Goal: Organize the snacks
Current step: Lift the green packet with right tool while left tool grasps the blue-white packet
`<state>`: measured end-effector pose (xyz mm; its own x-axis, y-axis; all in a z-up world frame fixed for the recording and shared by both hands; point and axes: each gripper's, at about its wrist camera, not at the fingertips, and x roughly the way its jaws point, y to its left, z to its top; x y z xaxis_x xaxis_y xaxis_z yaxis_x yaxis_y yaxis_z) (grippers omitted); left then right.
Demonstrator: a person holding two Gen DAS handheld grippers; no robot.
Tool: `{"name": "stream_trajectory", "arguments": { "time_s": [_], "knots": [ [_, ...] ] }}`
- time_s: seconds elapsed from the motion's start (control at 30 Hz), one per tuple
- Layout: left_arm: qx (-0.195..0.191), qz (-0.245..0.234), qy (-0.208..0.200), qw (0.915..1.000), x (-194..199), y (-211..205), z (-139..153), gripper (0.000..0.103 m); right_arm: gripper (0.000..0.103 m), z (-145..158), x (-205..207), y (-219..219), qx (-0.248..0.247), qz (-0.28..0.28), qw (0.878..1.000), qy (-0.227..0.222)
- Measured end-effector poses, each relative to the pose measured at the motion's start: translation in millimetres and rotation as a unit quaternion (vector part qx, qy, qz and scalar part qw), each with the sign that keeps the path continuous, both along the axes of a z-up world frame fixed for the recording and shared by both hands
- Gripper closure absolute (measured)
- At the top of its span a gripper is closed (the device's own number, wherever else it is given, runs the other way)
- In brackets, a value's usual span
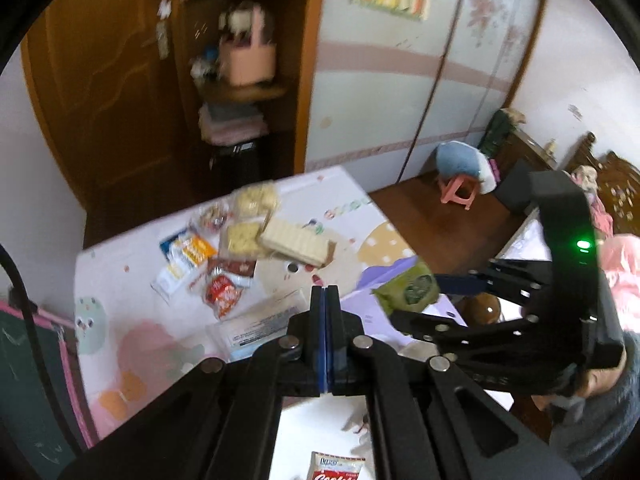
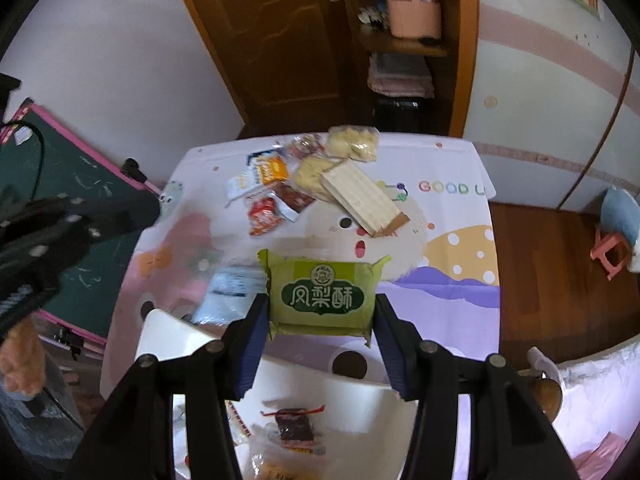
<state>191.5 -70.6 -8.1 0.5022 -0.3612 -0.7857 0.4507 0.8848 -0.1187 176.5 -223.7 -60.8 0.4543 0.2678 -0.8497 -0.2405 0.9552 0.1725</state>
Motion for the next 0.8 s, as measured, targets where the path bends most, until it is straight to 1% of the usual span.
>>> {"name": "stream_trajectory", "arguments": {
  "time_s": [0.07, 0.1, 0.13, 0.17, 0.2, 0.23, 0.27, 0.3, 0.33, 0.43, 0.47, 0.57, 0.6, 0.63, 0.67, 0.73, 0.77, 0.8],
  "knots": [
    [0.010, -0.011, -0.001, 0.9999, -11.1, -4.0, 8.5, 0.103, 0.051, 4.7, -7.2, 1.9, -0.001, 0.005, 1.000, -0.005],
    [0.018, -0.018, 0.002, 0.9997, -13.0, -6.7, 7.4, 0.102, 0.051, 5.5, -9.7, 3.0, 0.000, 0.007, 1.000, -0.005],
    [0.037, -0.023, 0.002, 0.9990, -13.6, -11.0, 3.5, 0.099, 0.051, 5.6, -12.3, 4.2, -0.001, 0.010, 1.000, -0.004],
    [0.052, -0.022, 0.000, 0.9984, -13.5, -13.7, -1.7, 0.084, 0.051, 5.3, -13.6, 5.0, -0.004, 0.011, 1.000, -0.004],
    [0.067, -0.024, 0.000, 0.9975, -12.1, -16.4, -9.4, 0.061, 0.051, 3.7, -14.8, 5.3, -0.007, 0.010, 1.000, -0.003],
    [0.081, -0.020, 0.004, 0.9965, -7.8, -17.9, -19.6, 0.048, 0.051, 1.9, -15.5, 5.1, -0.008, 0.009, 1.000, -0.001],
    [0.086, -0.013, 0.008, 0.9962, -3.5, -17.5, -29.3, 0.028, 0.051, -0.2, -16.1, 4.4, -0.006, 0.009, 1.000, 0.002],
    [0.088, -0.003, 0.016, 0.9960, 2.2, -15.6, -40.1, 0.023, 0.051, -3.1, -16.6, 3.3, -0.005, 0.008, 1.000, 0.006],
    [0.086, 0.008, 0.028, 0.9959, 9.0, -13.1, -49.9, 0.023, 0.051, -5.8, -16.8, 2.1, -0.005, 0.006, 1.000, 0.009],
    [0.062, 0.055, 0.093, 0.9922, 38.3, -0.2, -90.9, 0.022, 0.051, -17.6, -15.5, -3.2, -0.008, 0.001, 1.000, 0.020],
    [0.054, 0.075, 0.118, 0.9886, 49.1, 4.8, -109.0, 0.021, 0.051, -20.9, -14.9, -4.7, -0.007, -0.001, 1.000, 0.024],
    [0.049, 0.118, 0.175, 0.9761, 72.8, 13.8, -153.2, 0.020, 0.051, -33.3, -10.8, -10.3, -0.003, -0.007, 0.999, 0.037],
    [0.056, 0.130, 0.189, 0.9717, 77.5, 15.7, -167.2, 0.014, 0.051, -37.1, -9.7, -12.1, 0.000, -0.008, 0.999, 0.041],
    [0.066, 0.140, 0.202, 0.9670, 82.1, 16.2, -180.3, 0.010, 0.051, -41.5, -8.4, -14.0, 0.004, -0.010, 0.999, 0.046],
    [0.066, 0.150, 0.208, 0.9642, 85.7, 17.6, -191.5, 0.007, 0.051, -45.5, -7.3, -15.4, 0.006, -0.011, 0.999, 0.050],
    [0.058, 0.158, 0.210, 0.9630, 89.9, 18.5, -206.2, 0.005, 0.051, -51.5, -6.4, -16.8, 0.008, -0.010, 0.998, 0.057],
    [0.048, 0.157, 0.213, 0.9632, 90.3, 18.9, -210.0, 0.000, 0.051, -54.8, -5.8, -17.4, 0.009, -0.009, 0.998, 0.060],
    [0.033, 0.155, 0.217, 0.9632, 90.6, 19.0, -213.1, 0.000, 0.051, -57.9, -5.5, -18.0, 0.011, -0.009, 0.998, 0.064]
  ]
}}
